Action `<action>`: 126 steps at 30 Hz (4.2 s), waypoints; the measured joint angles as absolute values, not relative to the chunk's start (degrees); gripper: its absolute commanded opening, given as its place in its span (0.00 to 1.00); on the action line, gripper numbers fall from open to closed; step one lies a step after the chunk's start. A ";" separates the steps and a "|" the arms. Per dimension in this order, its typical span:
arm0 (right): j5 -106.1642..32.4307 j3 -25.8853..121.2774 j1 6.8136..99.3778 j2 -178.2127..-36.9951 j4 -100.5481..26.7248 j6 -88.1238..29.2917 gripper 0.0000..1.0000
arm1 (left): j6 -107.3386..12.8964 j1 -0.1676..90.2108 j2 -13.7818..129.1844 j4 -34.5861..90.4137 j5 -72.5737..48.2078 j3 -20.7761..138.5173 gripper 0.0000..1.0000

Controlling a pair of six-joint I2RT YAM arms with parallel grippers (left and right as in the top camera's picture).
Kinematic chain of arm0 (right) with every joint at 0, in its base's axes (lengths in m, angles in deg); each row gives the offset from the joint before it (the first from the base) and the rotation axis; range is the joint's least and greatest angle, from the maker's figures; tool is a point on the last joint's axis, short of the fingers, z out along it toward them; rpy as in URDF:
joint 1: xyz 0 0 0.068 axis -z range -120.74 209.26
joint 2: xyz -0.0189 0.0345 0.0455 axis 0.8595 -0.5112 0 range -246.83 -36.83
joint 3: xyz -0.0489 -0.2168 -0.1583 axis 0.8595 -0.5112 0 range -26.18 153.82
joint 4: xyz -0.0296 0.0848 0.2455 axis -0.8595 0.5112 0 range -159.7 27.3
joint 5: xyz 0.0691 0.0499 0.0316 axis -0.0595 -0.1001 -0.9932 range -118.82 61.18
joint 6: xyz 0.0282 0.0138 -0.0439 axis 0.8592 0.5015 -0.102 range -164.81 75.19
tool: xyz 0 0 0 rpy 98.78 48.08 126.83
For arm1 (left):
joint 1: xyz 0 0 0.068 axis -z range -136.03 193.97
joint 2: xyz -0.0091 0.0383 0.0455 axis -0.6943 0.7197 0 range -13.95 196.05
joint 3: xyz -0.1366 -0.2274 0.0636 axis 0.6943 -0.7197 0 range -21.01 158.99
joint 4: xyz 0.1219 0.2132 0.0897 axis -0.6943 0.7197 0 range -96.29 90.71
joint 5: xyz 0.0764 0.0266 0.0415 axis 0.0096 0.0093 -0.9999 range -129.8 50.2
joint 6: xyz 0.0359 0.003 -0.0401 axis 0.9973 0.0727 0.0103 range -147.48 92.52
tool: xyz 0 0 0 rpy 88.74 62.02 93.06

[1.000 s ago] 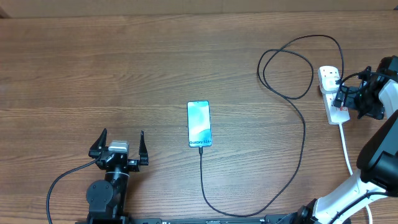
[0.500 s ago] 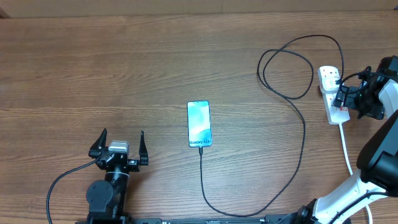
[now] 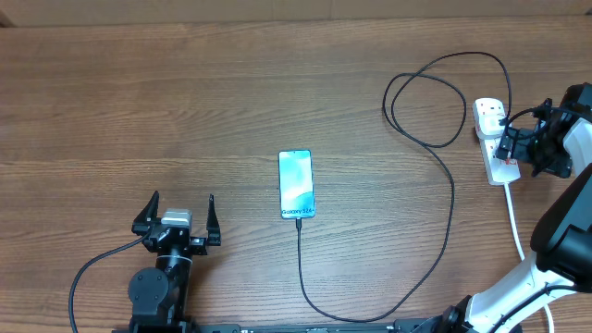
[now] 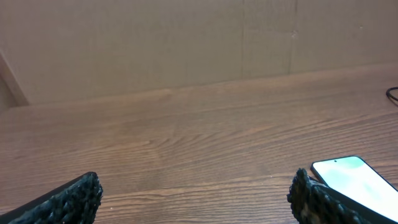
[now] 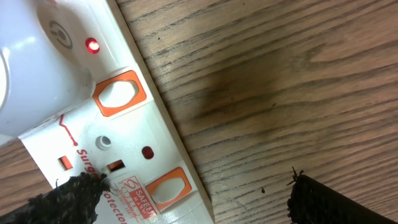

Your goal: Plug charger to phone and switch on socket

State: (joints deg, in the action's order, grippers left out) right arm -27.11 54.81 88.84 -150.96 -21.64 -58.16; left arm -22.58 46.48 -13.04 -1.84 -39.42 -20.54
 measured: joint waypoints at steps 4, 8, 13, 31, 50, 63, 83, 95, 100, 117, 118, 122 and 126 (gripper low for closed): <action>-27.11 54.81 88.84 -150.96 -21.67 -58.14 1.00 | -22.58 46.48 -13.04 -1.84 -39.42 -20.54 0.99; -27.11 54.81 88.84 -150.96 -21.62 -58.14 1.00 | -22.58 46.48 -13.04 -1.84 -39.44 -20.54 1.00; -26.85 54.77 88.54 -150.59 -21.58 -58.11 1.00 | -22.58 46.48 -13.04 -1.84 -39.42 -20.54 1.00; -26.43 54.22 76.41 -122.81 -21.43 -58.33 1.00 | -22.58 46.48 -13.04 -1.84 -39.44 -20.54 1.00; -26.45 54.22 66.29 -87.81 -21.23 -58.35 1.00 | -22.58 46.48 -13.04 -1.84 -39.42 -20.54 1.00; -26.45 54.22 66.29 -86.70 -13.73 -58.35 1.00 | -22.58 46.48 -13.04 -1.84 -39.42 -20.54 1.00; -26.45 47.40 66.29 -86.70 -4.14 -58.38 1.00 | -22.58 46.48 -13.04 -1.84 -39.42 -20.54 1.00; -26.45 45.59 66.29 -86.39 -4.12 -58.35 1.00 | -22.58 46.48 -13.04 -1.84 -39.42 -20.54 1.00; -26.45 45.59 66.29 -85.36 -4.12 -58.38 1.00 | -22.58 46.48 -13.04 -1.84 -39.42 -20.54 1.00; -26.47 45.59 59.97 -84.12 -4.09 -58.35 1.00 | -22.58 46.48 -13.04 -1.84 -39.42 -20.54 1.00; -26.43 45.59 59.49 -84.05 -4.09 -58.35 1.00 | -22.58 46.48 -13.04 -1.84 -39.42 -20.54 0.99; -26.45 45.59 58.72 -83.97 -4.09 -58.33 1.00 | -22.58 46.48 -13.04 -1.84 -39.42 -20.54 0.99; -26.47 45.59 57.98 -83.92 -4.12 -58.38 1.00 | -22.58 46.48 -13.04 -1.84 -39.42 -20.54 1.00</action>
